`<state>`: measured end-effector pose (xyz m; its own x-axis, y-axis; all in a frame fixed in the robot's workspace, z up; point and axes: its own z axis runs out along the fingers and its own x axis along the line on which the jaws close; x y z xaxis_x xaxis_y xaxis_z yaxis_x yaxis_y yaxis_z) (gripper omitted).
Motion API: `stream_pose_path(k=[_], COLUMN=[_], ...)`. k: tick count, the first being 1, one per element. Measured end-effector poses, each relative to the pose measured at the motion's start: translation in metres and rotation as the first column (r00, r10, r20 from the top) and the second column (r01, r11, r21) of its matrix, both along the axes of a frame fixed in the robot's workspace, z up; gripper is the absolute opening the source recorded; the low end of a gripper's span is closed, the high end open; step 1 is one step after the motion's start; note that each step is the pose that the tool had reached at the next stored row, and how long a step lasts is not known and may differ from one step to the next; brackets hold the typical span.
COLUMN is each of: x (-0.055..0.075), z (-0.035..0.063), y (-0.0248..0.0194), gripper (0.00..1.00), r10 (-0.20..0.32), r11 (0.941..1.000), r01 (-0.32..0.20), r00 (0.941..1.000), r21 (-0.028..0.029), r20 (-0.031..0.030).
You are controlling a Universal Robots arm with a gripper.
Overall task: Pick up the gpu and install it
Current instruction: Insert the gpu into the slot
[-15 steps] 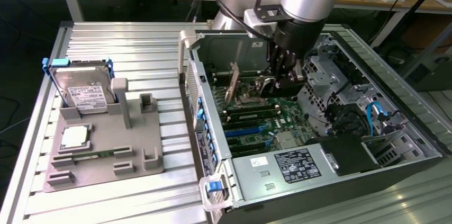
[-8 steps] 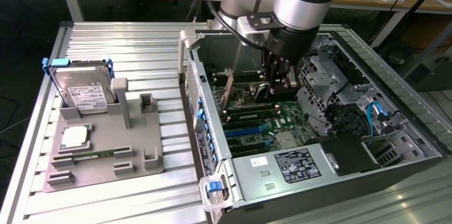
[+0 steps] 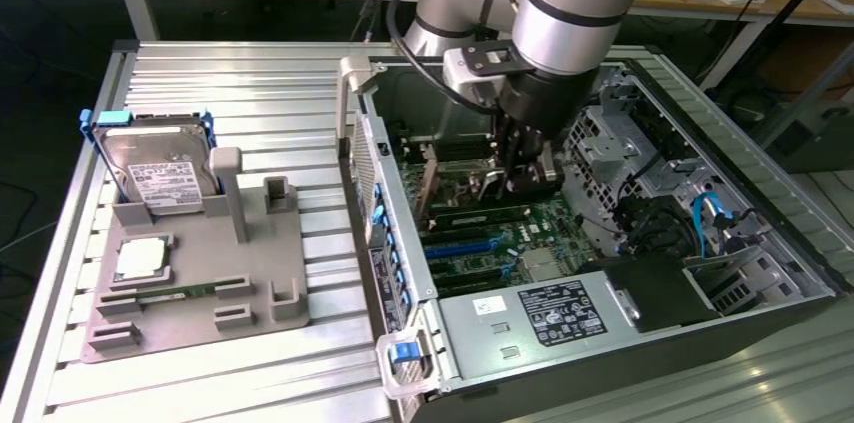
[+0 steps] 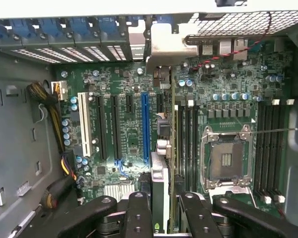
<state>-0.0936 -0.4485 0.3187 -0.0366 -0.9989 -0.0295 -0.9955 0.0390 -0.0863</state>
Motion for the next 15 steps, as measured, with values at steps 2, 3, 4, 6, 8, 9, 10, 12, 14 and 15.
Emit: stream_pose_path(k=[2,3,4,6,8,9,10,12,14,15], x=[-0.001,-0.001,-0.001,-0.002,-0.002,-0.002,-0.002,-0.003,-0.003,-0.003], z=[-0.0029,-0.0038,-0.0047,-0.0066,-0.0085,-0.0095,-0.0104,-0.0124,-0.0142,-0.0155], y=[-0.0036,-0.0047,-0.0057,-0.0077,-0.0098,-0.0108,-0.0118,-0.0139,-0.0157,-0.0169], gripper=[0.27,0.27,0.27,0.27,0.27,0.27,0.27,0.27,0.27,0.27], r10=[0.0,0.0,0.0,0.0,0.0,0.0,0.0,0.0,0.0,0.0], r11=[1.0,1.0,1.0,1.0,1.0,1.0,1.0,1.0,1.0,1.0], r01=[0.0,0.0,0.0,0.0,0.0,0.0,0.0,0.0,0.0,0.0], r00=[1.0,1.0,1.0,1.0,1.0,1.0,1.0,1.0,1.0,1.0], r21=[-0.0011,-0.0014,-0.0018,-0.0025,-0.0033,-0.0037,-0.0042,-0.005,-0.0057,-0.0061], r20=[-0.0001,-0.0001,0.0,0.0,0.0,0.0,0.0,0.0,0.0,0.0])
